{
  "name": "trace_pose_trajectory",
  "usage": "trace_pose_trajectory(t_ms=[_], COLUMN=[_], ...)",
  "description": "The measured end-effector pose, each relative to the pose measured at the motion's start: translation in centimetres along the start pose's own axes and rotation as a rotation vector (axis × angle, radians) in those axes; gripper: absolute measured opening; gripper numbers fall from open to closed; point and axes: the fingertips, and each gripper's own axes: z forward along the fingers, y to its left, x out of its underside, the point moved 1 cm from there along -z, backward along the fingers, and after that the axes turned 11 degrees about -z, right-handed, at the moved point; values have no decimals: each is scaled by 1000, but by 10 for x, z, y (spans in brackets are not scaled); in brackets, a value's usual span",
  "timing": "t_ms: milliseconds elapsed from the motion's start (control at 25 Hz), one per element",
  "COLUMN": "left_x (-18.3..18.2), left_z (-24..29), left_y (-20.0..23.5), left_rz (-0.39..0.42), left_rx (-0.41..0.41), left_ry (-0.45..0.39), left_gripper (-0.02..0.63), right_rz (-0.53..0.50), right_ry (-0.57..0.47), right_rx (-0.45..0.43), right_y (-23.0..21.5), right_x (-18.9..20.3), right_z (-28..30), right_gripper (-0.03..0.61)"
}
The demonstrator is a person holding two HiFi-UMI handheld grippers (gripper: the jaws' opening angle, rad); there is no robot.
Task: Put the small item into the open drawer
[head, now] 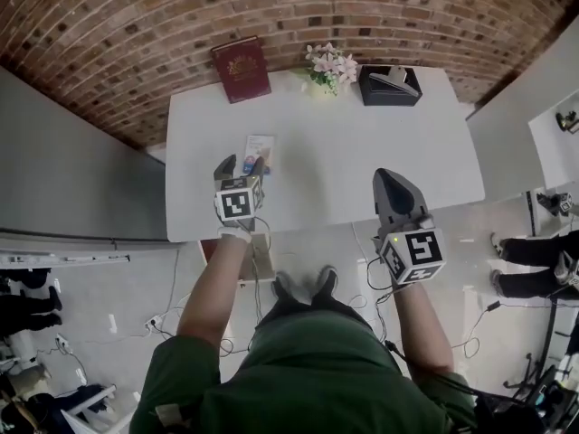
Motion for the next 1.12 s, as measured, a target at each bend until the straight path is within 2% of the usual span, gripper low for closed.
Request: trace_pose_trajectory(t_ms=[240,560,1120], left_x=[30,57,82], left_z=[42,91,147], left_y=[10,20,40], left_rz=[7,62,77], left_rx=[-7,-53,-135], left_ry=[120,267,375], left_gripper=[317,353,362], right_rz=[1,17,51], right_ry=[44,100,176], right_rx=[61,119,157], right_y=[-5,-13,-21], right_x=[11,29,63], right_z=[-8,-17,-28], right_gripper=[3,3,3])
